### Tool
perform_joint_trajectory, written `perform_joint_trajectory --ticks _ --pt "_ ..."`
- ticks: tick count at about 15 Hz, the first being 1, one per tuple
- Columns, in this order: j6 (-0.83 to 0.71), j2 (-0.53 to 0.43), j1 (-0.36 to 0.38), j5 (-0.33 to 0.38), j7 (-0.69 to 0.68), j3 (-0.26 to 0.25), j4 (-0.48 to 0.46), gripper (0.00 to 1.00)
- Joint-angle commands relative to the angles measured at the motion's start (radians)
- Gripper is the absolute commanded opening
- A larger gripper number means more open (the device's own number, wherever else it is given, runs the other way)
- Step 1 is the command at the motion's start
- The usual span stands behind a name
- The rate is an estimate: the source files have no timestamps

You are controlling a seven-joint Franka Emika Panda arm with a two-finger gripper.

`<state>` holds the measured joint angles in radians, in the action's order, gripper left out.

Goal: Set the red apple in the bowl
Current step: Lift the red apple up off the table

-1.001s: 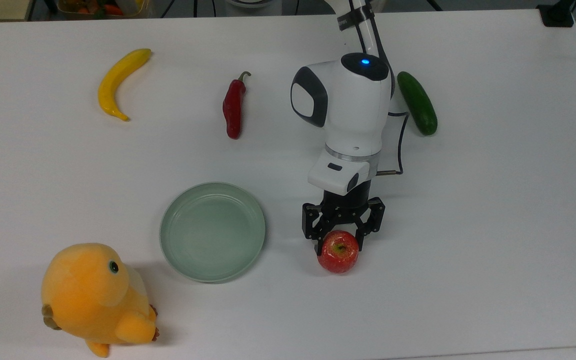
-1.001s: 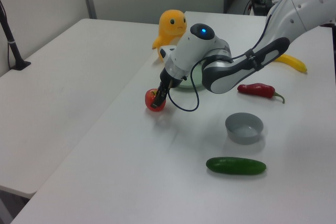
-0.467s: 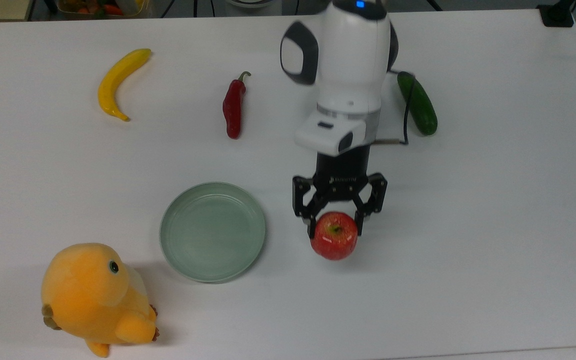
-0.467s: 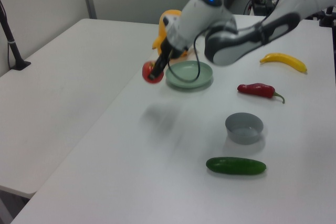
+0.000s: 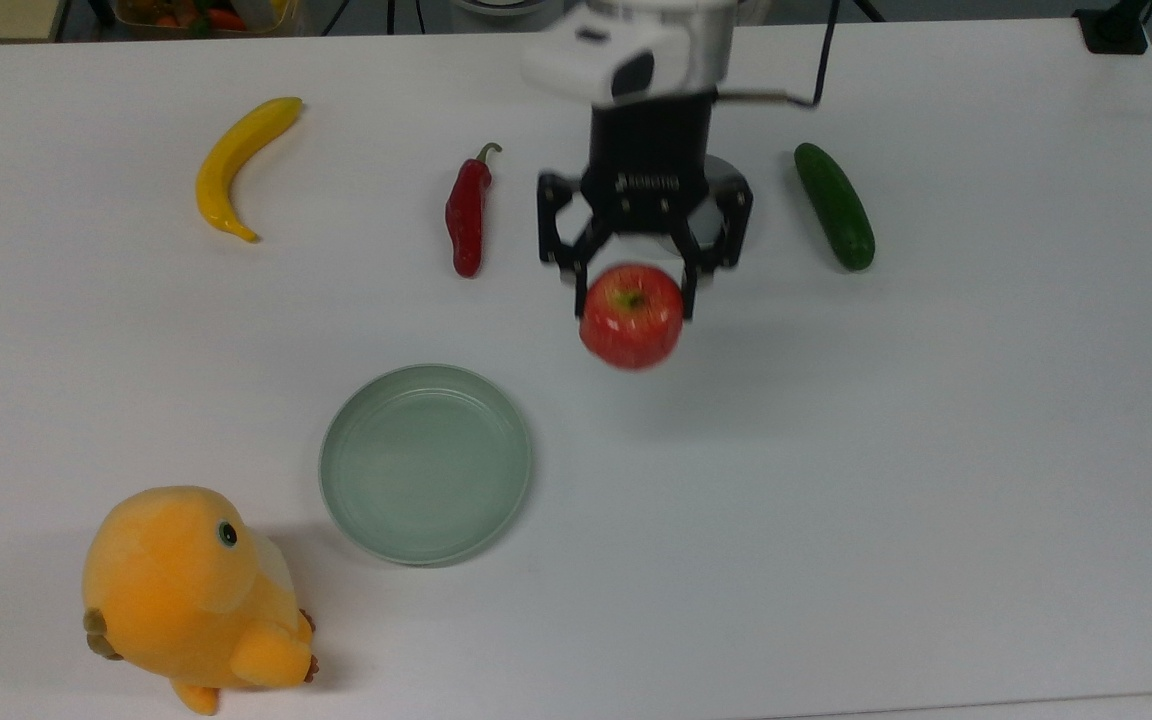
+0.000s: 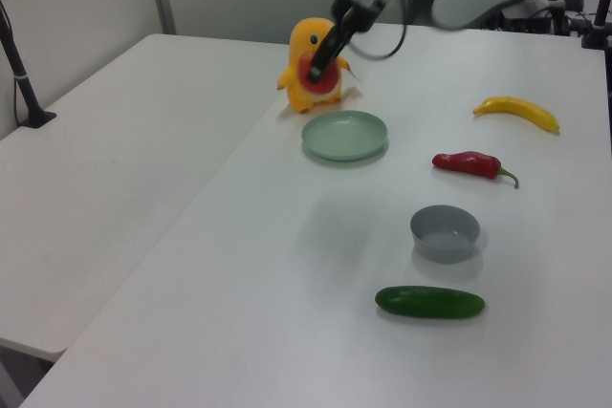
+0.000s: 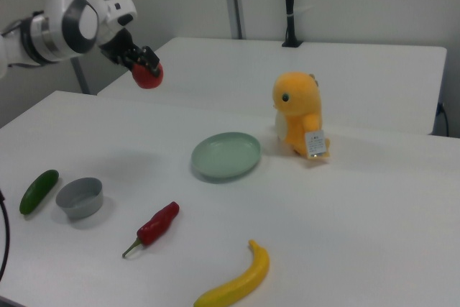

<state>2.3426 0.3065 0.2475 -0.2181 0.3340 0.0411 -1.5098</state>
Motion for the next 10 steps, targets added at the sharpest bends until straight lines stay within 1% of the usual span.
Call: perform_joint_trajectory --ticks 1,2,4,6,7,8,9,10 --pt "-0.13 -0.16 -0.013 0.066 0.005 0.016 -0.13 0.41" --pt "-0.156 -0.197 -0.014 0.081 0.0 0.016 -0.163 0.41" --pt "-0.172 -0.298 -0.014 0.108 -0.012 0.016 -0.271 0.41" --pt "-0.199 -0.395 -0.023 0.114 -0.033 0.016 -0.366 0.41" --pt "-0.245 -0.426 -0.027 0.124 -0.058 0.016 -0.388 0.41" --pt "-0.311 -0.443 -0.03 0.152 -0.105 0.016 -0.394 0.41" --pt "-0.401 -0.454 -0.055 0.211 -0.192 0.016 -0.392 0.41" --pt "-0.445 -0.463 -0.071 0.25 -0.248 0.016 -0.392 0.41"
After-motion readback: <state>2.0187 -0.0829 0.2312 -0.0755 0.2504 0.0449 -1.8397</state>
